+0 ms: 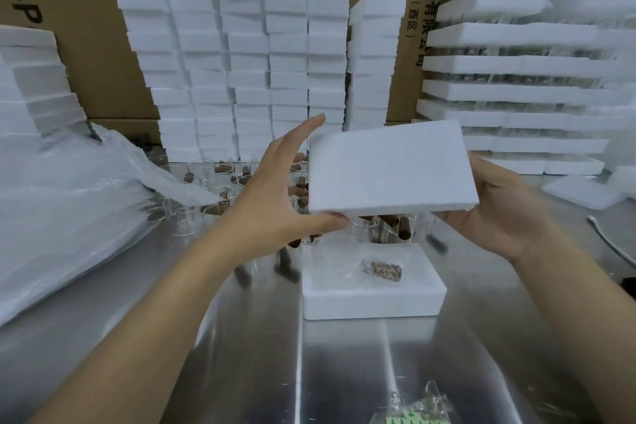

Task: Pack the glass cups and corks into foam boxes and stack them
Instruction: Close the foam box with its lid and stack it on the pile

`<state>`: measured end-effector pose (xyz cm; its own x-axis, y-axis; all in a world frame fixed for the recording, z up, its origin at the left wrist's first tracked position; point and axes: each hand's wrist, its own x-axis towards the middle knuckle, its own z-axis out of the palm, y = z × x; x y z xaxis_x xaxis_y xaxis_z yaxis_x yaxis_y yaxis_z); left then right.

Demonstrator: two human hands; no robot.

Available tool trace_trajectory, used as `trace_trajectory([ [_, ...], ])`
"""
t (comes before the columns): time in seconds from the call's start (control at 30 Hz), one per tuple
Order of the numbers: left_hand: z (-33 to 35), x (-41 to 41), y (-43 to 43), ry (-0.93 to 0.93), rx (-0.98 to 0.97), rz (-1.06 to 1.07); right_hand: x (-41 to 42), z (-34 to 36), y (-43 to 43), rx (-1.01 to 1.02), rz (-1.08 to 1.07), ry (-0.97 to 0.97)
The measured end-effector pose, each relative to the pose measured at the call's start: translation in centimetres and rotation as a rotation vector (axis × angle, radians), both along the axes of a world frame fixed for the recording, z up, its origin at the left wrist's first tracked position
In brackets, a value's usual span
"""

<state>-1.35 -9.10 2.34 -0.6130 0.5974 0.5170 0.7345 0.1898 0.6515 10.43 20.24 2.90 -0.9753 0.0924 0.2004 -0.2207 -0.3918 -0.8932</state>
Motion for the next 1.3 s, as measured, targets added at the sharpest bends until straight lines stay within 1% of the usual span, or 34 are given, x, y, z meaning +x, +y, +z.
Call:
trace_trajectory([
  [0.07,0.2,0.1,-0.2,-0.010,-0.011,0.012,-0.1,-0.2,-0.3,-0.008,-0.006,-0.016],
  [0.13,0.6,0.3,-0.4,-0.009,-0.052,0.039,-0.3,-0.5,-0.6,0.021,-0.059,-0.045],
  [0.2,0.9,0.4,-0.6,-0.027,-0.093,0.045,-0.5,-0.8,-0.6,0.110,-0.133,-0.102],
  [0.3,1.1,0.7,-0.7,-0.091,-0.186,-0.004,-0.9,-1.3,-0.4,0.216,-0.194,-0.190],
  [0.4,1.1,1.3,-0.6,-0.119,-0.326,-0.053,-1.0,-1.8,-0.3,0.370,-0.192,-0.235],
  [0.5,1.2,1.5,-0.7,-0.141,-0.454,-0.040,-1.3,-2.3,-0.1,0.491,-0.210,-0.280],
  [0.6,1.1,1.5,-1.0,-0.149,-0.515,-0.017,-1.5,-2.5,0.1,0.540,-0.207,-0.361],
  [0.67,1.0,1.5,-1.1,-0.193,-0.545,-0.034,-1.6,-2.6,0.2,0.551,-0.210,-0.407],
  [0.73,0.9,1.5,-1.1,-0.232,-0.570,-0.053,-1.7,-2.9,0.3,0.578,-0.192,-0.429],
  [0.8,1.0,1.5,-1.1,-0.222,-0.591,-0.054,-1.7,-3.0,0.2,0.609,-0.169,-0.456],
  [1.0,1.0,1.5,-1.2,-0.181,-0.632,-0.072,-1.6,-3.1,0.3,0.716,-0.127,-0.420],
  [1.3,0.6,1.5,-0.8,-0.180,-0.669,-0.035,-1.9,-3.8,0.4,0.765,-0.144,-0.372],
])
